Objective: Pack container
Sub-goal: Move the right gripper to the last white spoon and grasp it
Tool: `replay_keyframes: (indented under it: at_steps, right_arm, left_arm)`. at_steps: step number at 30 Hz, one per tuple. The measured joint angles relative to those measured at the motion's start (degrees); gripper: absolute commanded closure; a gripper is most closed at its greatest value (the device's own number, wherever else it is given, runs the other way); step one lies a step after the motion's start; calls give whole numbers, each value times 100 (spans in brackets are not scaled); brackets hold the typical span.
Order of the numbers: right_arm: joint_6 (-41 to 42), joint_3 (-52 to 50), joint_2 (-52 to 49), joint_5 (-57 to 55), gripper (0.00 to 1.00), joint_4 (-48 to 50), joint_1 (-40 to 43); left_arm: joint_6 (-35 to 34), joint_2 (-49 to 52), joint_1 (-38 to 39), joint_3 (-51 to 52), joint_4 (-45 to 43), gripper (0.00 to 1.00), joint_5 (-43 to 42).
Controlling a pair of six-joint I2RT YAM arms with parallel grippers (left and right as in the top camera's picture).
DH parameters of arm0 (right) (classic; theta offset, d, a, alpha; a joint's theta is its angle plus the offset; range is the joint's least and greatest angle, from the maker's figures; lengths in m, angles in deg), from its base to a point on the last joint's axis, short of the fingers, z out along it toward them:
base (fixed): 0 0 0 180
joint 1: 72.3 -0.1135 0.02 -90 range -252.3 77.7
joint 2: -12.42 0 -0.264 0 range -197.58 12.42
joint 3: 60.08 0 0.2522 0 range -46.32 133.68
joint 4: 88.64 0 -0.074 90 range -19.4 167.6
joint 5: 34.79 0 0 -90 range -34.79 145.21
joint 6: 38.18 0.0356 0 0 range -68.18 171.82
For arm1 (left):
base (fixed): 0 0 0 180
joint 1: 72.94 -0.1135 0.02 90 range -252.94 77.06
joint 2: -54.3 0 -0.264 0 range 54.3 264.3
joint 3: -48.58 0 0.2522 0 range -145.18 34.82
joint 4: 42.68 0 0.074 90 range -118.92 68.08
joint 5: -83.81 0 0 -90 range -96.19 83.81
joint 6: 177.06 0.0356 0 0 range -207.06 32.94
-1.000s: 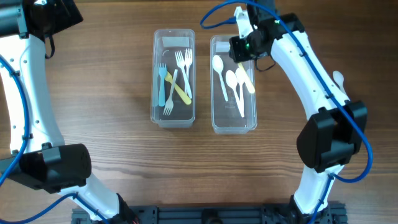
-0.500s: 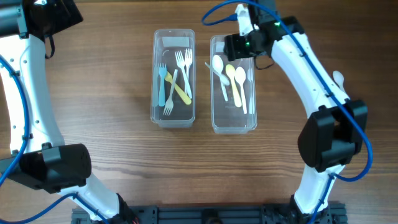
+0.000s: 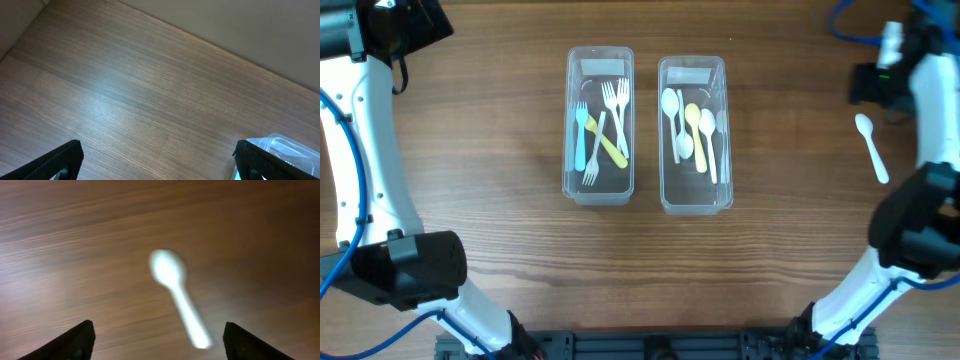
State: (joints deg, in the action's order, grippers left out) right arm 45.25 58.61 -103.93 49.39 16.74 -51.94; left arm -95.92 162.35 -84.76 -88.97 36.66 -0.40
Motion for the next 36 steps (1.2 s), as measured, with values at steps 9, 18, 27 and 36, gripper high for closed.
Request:
replay_keyframes:
  at_steps: [9,18,27,36]
  right_arm:
    - [-702,-476,-31,118,23,479,1021]
    - [-1790,-1700,-179,479,29,1541,999]
    - [-2505,-2583,-184,1102,33,2507,994]
    - [-2551,-2734,-184,1388,91,2734,903]
  left_arm:
    - [0,0,0,-2,0,0,0]
    - [0,0,0,0,0,0,0]
    - [0,0,0,0,-2,0,0]
    - [0,0,0,0,0,0,0]
